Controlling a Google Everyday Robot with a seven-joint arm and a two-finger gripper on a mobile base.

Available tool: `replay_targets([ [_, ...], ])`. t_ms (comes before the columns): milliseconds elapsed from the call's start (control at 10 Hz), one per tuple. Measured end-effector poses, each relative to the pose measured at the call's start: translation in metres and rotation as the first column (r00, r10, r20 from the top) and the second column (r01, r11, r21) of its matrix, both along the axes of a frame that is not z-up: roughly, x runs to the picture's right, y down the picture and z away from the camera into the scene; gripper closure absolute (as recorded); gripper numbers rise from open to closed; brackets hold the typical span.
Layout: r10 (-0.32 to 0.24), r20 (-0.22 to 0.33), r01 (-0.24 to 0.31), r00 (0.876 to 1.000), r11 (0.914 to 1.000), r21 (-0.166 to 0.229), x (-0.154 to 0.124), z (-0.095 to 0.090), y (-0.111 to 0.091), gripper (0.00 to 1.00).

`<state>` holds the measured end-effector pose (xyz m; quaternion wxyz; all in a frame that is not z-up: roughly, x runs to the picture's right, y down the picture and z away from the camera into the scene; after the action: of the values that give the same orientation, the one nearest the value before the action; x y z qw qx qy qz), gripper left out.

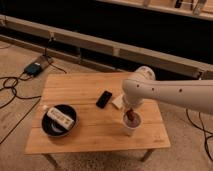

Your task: Place the pepper in the ceramic cup

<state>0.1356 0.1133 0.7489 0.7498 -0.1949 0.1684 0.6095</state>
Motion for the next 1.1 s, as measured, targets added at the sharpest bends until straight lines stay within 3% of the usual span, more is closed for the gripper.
replay_targets([
  [400,0.016,-0.007,-0.016,1.0,0.9996,0.021,0.008,-0.006,0.003,1.0],
  [1100,0.002,0.048,-0.005,0.999,0.998,0.063,-0.007,-0.017,0.014,1.0],
])
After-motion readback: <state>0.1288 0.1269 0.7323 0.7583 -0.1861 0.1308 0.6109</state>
